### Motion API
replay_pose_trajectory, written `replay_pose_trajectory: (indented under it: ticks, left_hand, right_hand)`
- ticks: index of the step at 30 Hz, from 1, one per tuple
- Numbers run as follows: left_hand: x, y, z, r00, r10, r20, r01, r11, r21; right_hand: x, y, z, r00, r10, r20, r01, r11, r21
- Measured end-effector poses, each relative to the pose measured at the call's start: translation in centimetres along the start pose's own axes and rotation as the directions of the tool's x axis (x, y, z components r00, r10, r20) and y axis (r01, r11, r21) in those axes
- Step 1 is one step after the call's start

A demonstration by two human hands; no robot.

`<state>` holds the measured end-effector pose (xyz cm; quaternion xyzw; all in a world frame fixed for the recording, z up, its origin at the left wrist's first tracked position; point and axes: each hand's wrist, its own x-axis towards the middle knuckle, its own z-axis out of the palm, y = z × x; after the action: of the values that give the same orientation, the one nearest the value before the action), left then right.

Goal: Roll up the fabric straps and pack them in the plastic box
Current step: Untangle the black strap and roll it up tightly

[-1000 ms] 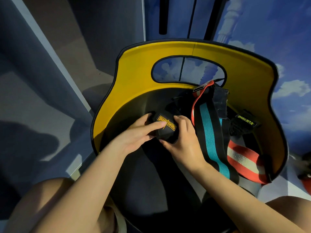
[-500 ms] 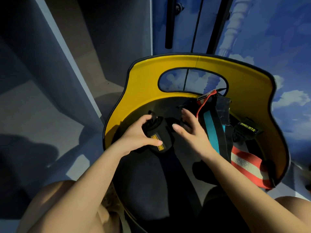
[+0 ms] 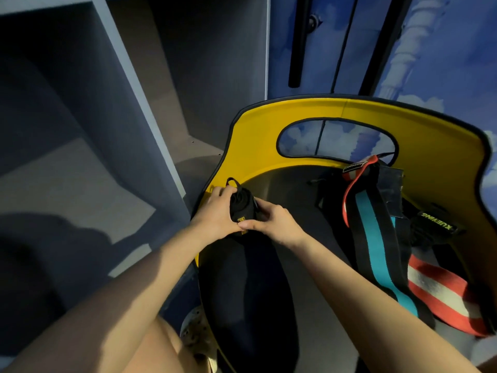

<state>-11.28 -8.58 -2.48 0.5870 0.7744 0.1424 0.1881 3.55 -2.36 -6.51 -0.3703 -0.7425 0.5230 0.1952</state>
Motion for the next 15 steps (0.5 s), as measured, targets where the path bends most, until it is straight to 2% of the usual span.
replay_pose_trajectory:
  ticks: [4, 7, 10, 15]
  left_hand:
    - [0.1, -0.5, 1.6, 0.997, -0.072, -0.015, 0.073, 0.995, 0.064]
    - [0.5, -0.7, 1.4, 0.994, -0.104, 0.042, 0.102, 0.994, 0.045]
    - [0.3, -1.5, 0.9, 0.993, -0.086, 0.087, 0.082, 0.995, 0.049]
    - [-0.5, -3.7, 1.0, 0.998, -0.022, 0.051, 0.02, 0.999, 0.038]
  right_hand:
    - [1.7, 1.0, 0.7, 0.999, 0.034, 0.043, -0.034, 0.999, -0.002]
    - [2.8, 1.9, 0.9, 0.996, 0.037, 0.078, -0.04, 0.998, 0.044]
    - [3.6, 2.0, 0.8, 0.989, 0.016, 0.146, -0.027, 0.997, 0.074]
    - [5.3, 1.6, 1.0, 0.972, -0.019, 0.235, -0.01, 0.992, 0.123]
